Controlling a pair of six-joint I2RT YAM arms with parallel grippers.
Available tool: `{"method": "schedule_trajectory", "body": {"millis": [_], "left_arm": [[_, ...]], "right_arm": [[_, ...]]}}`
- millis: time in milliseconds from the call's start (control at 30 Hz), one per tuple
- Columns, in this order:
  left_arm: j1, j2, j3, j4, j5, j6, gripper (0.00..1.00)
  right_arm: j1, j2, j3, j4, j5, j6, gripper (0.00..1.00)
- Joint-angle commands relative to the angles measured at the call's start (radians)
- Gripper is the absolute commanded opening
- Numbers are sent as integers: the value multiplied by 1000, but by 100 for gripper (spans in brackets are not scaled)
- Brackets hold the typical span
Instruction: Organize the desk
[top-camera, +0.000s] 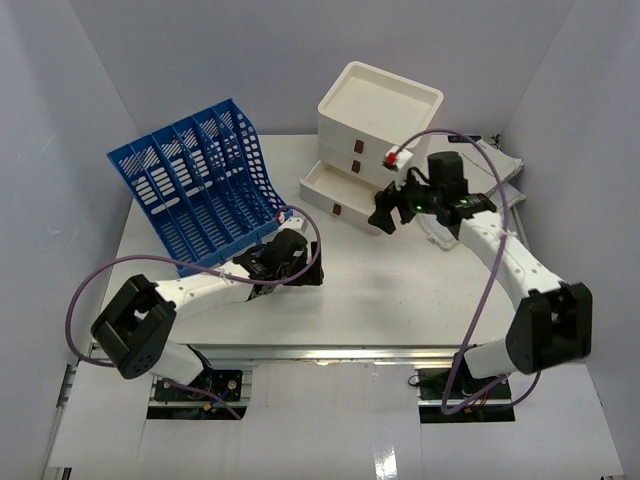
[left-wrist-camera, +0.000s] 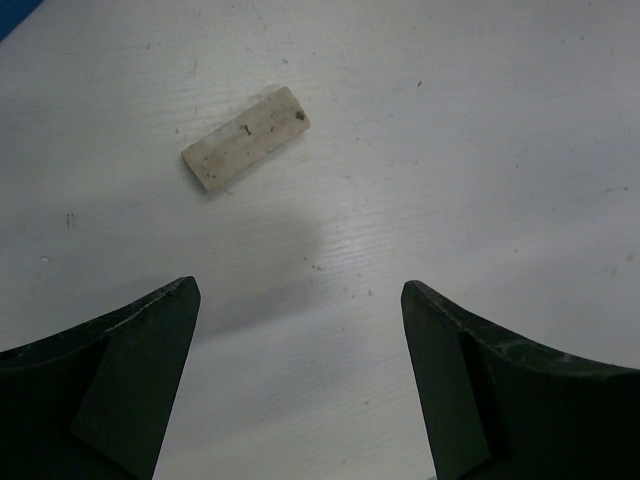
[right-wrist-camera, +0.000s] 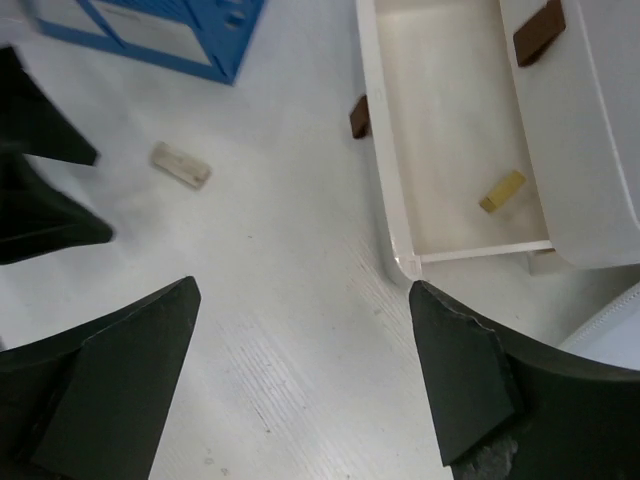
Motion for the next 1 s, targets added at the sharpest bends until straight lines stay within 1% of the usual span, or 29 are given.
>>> {"method": "schedule_trajectory", "body": {"millis": [0,33,67,133,200,300,367,433,533,633,700,733,800,967], "left_arm": [[-33,87,112,-94,-176,-118,91],[-37,124,130,-118,-209,-144,90],[-38,148,154,-121,-212,-144,90],[-45,206,235,-173,-261,-136,90],[-46,239,274,-180,-272,-74,91],[-46,272,316,-184,-237,108,94],[-46,267,317,-170,-158,248,97],[-46,248,298,-149,-53,417,98],[-44,209,266,-125,45,601,98],[-31,214,255,-119,86,766,96],[-10,232,271,-124,115,810,94],[2,240,284,-130,131,827,92],[31,281,320,-158,156,854,84],[61,344,376,-160,188,890,81]], "right_arm": [[-187,-103,-143,39,-494,-99,95],[-217,-113,-164,32,-538,-117,98],[-220,-115,-187,28,-542,-129,98],[-260,-151,-258,32,-601,-151,99],[-279,-180,-274,32,-627,-159,100],[-295,-224,-291,42,-639,-163,99],[-302,-234,-316,61,-655,-156,99],[-314,-231,-327,64,-668,-156,99],[-327,-217,-322,53,-692,-157,100],[-334,-224,-323,51,-700,-164,100],[-336,-232,-326,51,-700,-168,100],[-338,-231,-327,51,-704,-168,100],[-339,-229,-330,49,-721,-165,100],[-339,-219,-328,46,-723,-170,100]]}}
